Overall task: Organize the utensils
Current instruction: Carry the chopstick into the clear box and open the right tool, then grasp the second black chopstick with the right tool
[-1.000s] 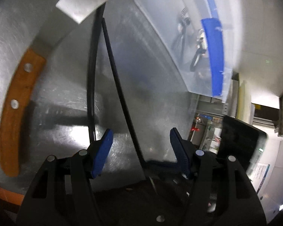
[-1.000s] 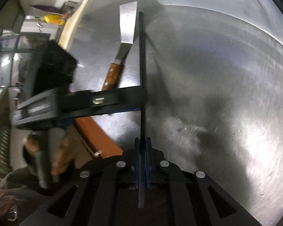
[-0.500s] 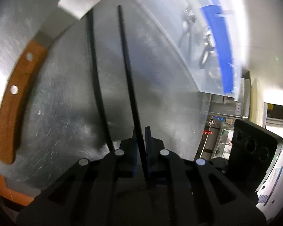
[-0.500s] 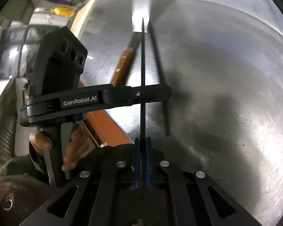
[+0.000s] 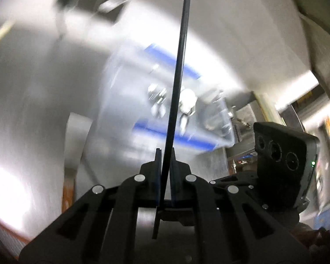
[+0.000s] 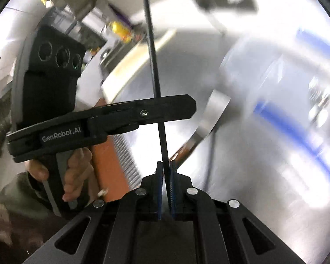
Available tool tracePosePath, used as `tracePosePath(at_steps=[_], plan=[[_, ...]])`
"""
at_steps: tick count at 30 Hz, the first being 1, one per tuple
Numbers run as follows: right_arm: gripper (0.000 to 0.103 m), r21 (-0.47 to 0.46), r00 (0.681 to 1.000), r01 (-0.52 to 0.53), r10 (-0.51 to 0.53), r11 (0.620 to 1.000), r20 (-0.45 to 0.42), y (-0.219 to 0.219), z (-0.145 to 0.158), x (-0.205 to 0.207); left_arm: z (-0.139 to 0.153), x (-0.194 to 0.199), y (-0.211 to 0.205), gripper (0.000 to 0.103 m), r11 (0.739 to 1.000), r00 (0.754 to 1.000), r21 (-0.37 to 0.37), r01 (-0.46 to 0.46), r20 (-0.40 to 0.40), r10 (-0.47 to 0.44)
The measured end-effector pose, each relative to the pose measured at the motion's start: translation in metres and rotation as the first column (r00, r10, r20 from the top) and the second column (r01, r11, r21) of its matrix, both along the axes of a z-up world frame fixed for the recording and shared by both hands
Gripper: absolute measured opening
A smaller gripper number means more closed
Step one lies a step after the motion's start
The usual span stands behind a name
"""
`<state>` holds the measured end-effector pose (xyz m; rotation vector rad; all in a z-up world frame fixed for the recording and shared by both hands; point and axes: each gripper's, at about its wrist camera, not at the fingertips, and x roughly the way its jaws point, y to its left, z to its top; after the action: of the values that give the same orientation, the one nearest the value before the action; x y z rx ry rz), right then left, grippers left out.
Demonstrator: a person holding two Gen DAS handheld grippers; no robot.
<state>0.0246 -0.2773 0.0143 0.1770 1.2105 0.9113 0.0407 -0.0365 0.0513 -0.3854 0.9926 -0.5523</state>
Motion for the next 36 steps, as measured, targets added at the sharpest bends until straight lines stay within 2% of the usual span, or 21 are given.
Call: tracePosePath(at_steps=[2,4,7,8,12,17,20,22,23,24,25,26,29,31,32,34,35,36], plan=[[0.007,-0.033,0.994,0.083,-0.081,0.996,0.073,-0.018,0.017,0.026,0.016,0.036,-0.017,0.005,0.999,0.998,0.011,0.044,0.036,-0.044],[0.007,-0.087,0.974,0.191,-0.178,0.978,0.138,-0.042,0.028,0.059,0.028,0.085,-0.046,0.005,0.994,0.993,0.01,0.109,0.041,-0.109],[0.006,-0.202,0.925,0.35,-0.304,0.915,0.227,-0.08,0.027,0.1,0.025,0.139,-0.08,0.005,0.985,0.985,0.004,0.175,0.004,-0.175],[0.006,-0.221,0.918,0.375,-0.326,0.9,0.228,-0.089,0.023,0.112,0.015,0.162,-0.097,0.005,0.978,0.978,-0.004,0.207,-0.036,-0.207],[0.006,-0.256,0.9,0.436,-0.415,0.863,0.134,-0.114,-0.016,0.158,-0.03,0.203,-0.146,0.005,0.964,0.954,0.024,0.264,-0.154,-0.257],[0.006,-0.324,0.892,0.429,-0.451,0.843,0.008,-0.124,-0.074,0.176,-0.099,0.235,-0.182,0.005,0.934,0.89,0.057,0.353,-0.328,-0.316],[0.006,-0.358,0.89,0.418,-0.455,0.835,-0.021,-0.128,-0.091,0.182,-0.126,0.245,-0.192,0.005,0.925,0.869,0.091,0.37,-0.387,-0.31],[0.008,-0.393,0.888,0.42,-0.46,0.818,-0.007,-0.131,-0.096,0.184,-0.141,0.248,-0.195,0.006,0.914,0.856,0.13,0.384,-0.422,-0.299],[0.01,-0.401,0.888,0.421,-0.46,0.813,0.0,-0.131,-0.094,0.183,-0.145,0.249,-0.194,0.013,0.909,0.858,0.166,0.383,-0.428,-0.284],[0.015,-0.407,0.887,0.425,-0.462,0.808,0.008,-0.132,-0.093,0.181,-0.145,0.249,-0.192,0.022,0.908,0.866,0.192,0.373,-0.423,-0.266],[0.019,-0.411,0.885,0.428,-0.465,0.805,0.012,-0.133,-0.091,0.179,-0.142,0.249,-0.188,0.047,0.91,0.876,0.203,0.361,-0.41,-0.256],[0.022,-0.412,0.883,0.435,-0.469,0.801,0.022,-0.133,-0.089,0.175,-0.136,0.249,-0.185,0.065,0.915,0.886,0.203,0.348,-0.39,-0.25],[0.022,-0.394,0.882,0.454,-0.467,0.799,0.07,-0.13,-0.071,0.154,-0.1,0.233,-0.168,0.065,0.929,0.929,0.206,0.308,-0.274,-0.247],[0.022,-0.336,0.889,0.453,-0.449,0.826,0.092,-0.123,-0.053,0.13,-0.057,0.212,-0.148,0.065,0.944,0.961,0.199,0.265,-0.14,-0.24],[0.023,-0.286,0.898,0.438,-0.432,0.852,0.088,-0.116,-0.041,0.113,-0.038,0.197,-0.135,0.066,0.95,0.969,0.19,0.246,-0.079,-0.235],[0.035,-0.16,0.931,0.365,-0.364,0.917,0.037,-0.097,-0.027,0.083,-0.01,0.174,-0.109,0.068,0.964,0.978,0.17,0.203,0.005,-0.207],[0.044,-0.12,0.96,0.279,-0.279,0.953,0.013,-0.075,-0.026,0.064,-0.002,0.158,-0.093,0.07,0.97,0.981,0.159,0.182,0.036,-0.19],[0.045,-0.129,0.975,0.22,-0.22,0.967,0.01,-0.058,-0.029,0.052,0.006,0.136,-0.07,0.07,0.978,0.986,0.148,0.145,0.064,-0.156]])
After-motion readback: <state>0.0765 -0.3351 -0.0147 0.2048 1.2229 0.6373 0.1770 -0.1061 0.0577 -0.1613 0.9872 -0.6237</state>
